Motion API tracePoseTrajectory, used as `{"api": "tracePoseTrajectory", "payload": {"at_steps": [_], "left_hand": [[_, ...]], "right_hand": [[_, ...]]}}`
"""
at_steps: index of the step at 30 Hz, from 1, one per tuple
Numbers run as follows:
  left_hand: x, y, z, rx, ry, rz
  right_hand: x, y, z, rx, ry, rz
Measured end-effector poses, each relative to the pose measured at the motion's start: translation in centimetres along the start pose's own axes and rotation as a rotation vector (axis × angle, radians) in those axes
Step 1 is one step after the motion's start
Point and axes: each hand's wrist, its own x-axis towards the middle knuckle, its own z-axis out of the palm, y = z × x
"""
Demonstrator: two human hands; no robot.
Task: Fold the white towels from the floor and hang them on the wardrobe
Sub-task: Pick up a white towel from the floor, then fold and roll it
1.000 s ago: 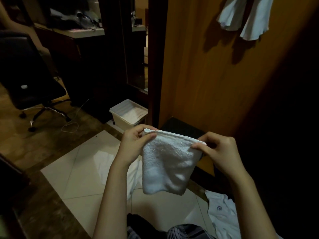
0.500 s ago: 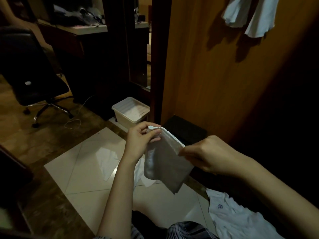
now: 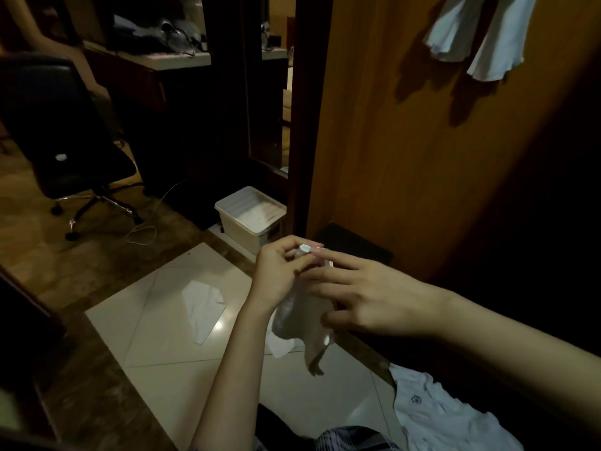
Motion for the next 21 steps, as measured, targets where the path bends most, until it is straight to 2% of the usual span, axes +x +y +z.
{"api": "tracePoseTrajectory", "payload": {"at_steps": [4,6,12,17,21], "left_hand": [[0.2,0.1,0.3,-0.068,0.005,-0.006],[0.3,0.2,0.5,-0.086,-0.011,0.001],[0.7,1.0,1.1,-0.116,-0.1,-0.004],[1.0,1.3,1.3,-0.221,-0.139,-0.099],[1.1,1.1,1.1,-0.15,-0.208,-0.057]], "right_hand": [[-0.2,1.0,-0.5,0.124,0.122,0.104],[-0.2,1.7,-0.7,0.152,0.174,0.242],[-0.4,3.8,-1.1,0.323,0.165,0.696],[-0.4,4.2,-0.5,0.371,0.186,0.833],[-0.3,4.7,-0.1,0.419,0.234,0.923]]}}
